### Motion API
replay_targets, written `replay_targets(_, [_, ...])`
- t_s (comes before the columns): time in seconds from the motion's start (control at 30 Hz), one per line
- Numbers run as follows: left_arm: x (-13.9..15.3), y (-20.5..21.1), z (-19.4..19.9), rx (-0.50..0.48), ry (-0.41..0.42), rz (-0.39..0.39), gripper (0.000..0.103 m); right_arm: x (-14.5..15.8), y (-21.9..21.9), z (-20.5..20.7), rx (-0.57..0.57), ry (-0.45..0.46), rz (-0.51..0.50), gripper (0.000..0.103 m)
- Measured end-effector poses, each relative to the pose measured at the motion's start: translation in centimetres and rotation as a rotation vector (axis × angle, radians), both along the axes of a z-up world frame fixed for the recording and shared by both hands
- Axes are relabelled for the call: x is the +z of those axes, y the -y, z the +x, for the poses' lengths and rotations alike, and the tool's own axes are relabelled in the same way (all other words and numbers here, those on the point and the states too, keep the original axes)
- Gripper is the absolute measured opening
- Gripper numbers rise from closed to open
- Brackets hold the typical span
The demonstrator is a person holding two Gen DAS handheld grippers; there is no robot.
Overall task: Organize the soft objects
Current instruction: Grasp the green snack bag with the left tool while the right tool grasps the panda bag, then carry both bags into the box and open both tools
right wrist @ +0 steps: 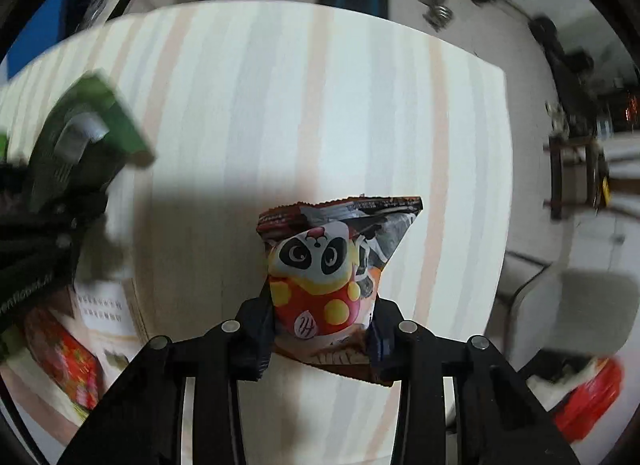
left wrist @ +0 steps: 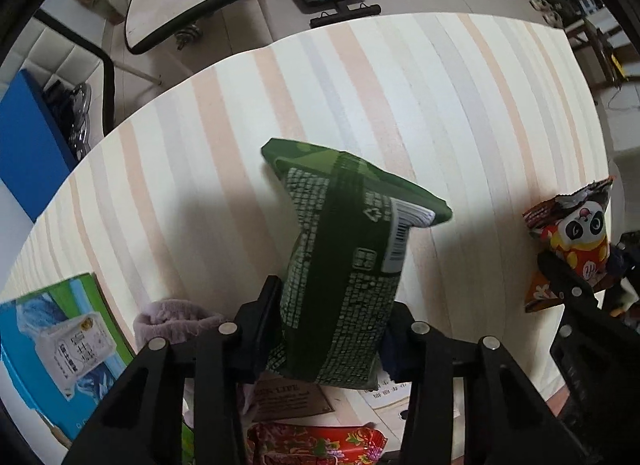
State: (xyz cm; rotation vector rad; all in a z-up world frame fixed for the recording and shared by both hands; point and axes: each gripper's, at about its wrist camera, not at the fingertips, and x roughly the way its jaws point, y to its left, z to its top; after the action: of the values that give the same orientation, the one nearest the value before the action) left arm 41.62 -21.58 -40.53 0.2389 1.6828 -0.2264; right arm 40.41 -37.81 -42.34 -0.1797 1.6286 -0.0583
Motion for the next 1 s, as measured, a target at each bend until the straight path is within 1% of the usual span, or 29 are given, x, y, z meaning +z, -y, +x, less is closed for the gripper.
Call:
replay_targets(0.1, [1.0, -0.3, -0.2, 0.024, 0.005, -0.019, 0.036, -0.2, 1.3, -0.2, -0.110, -0.004, 0.095, 0.037])
replay_targets(0.2, [2.5, -0.7, -0.6, 0.041, 0.021, -0.041, 0.036, 0.6, 2.6, -0.8, -0.204, 0.008, 0.181, 0.036])
replay_targets(0.33, [5.4, -1.7, -1.9, 0.058, 0.050, -0.090, 0.035, 2.2, 3.5, -1.8, -0.257, 0.041, 0.251, 0.036])
replay_targets(0.43, [8.3, -3.2, -3.1, 0.076, 0.086, -0.136, 0.035, 4.6, 2.3, -3.2, -0.265, 0.081, 0.309, 0.036])
replay_targets(0.47, [9.5, -3.8, -3.7, 0.085, 0.099, -0.153, 0.035, 6.1, 1.2, -3.7, -0.263, 0.091, 0.320, 0.036])
replay_targets(0.57, [12.7, -6.1, -5.5, 0.110, 0.136, -0.205, 0.034, 9.0, -1.7, -5.3, -0.237, 0.131, 0.363, 0.036])
replay_targets(0.6, [13.8, -7.2, -6.1, 0.119, 0.151, -0.218, 0.034, 10.0, -3.8, -6.0, -0.231, 0.140, 0.377, 0.036])
replay_targets(0.7, [16.8, -10.9, -8.1, 0.153, 0.201, -0.252, 0.034, 12.5, -7.2, -7.8, -0.201, 0.167, 0.429, 0.036])
replay_targets(0.77, [18.8, -13.7, -9.1, 0.183, 0.239, -0.257, 0.034, 14.0, -10.5, -9.5, -0.177, 0.185, 0.456, 0.036])
replay_targets(0.83, [20.1, -16.8, -10.1, 0.213, 0.267, -0.253, 0.034, 15.5, -14.2, -10.7, -0.151, 0.201, 0.491, 0.036])
replay_targets(0.87, [20.6, -18.6, -10.6, 0.233, 0.277, -0.250, 0.034, 15.9, -15.2, -11.0, -0.142, 0.206, 0.504, 0.036])
replay_targets(0.93, [21.3, -21.7, -11.2, 0.268, 0.289, -0.240, 0.034, 17.6, -17.1, -11.7, -0.116, 0.214, 0.527, 0.036])
replay_targets(1.0, [21.9, -25.2, -11.5, 0.303, 0.301, -0.214, 0.034, 18.5, -20.4, -11.7, -0.089, 0.213, 0.546, 0.036])
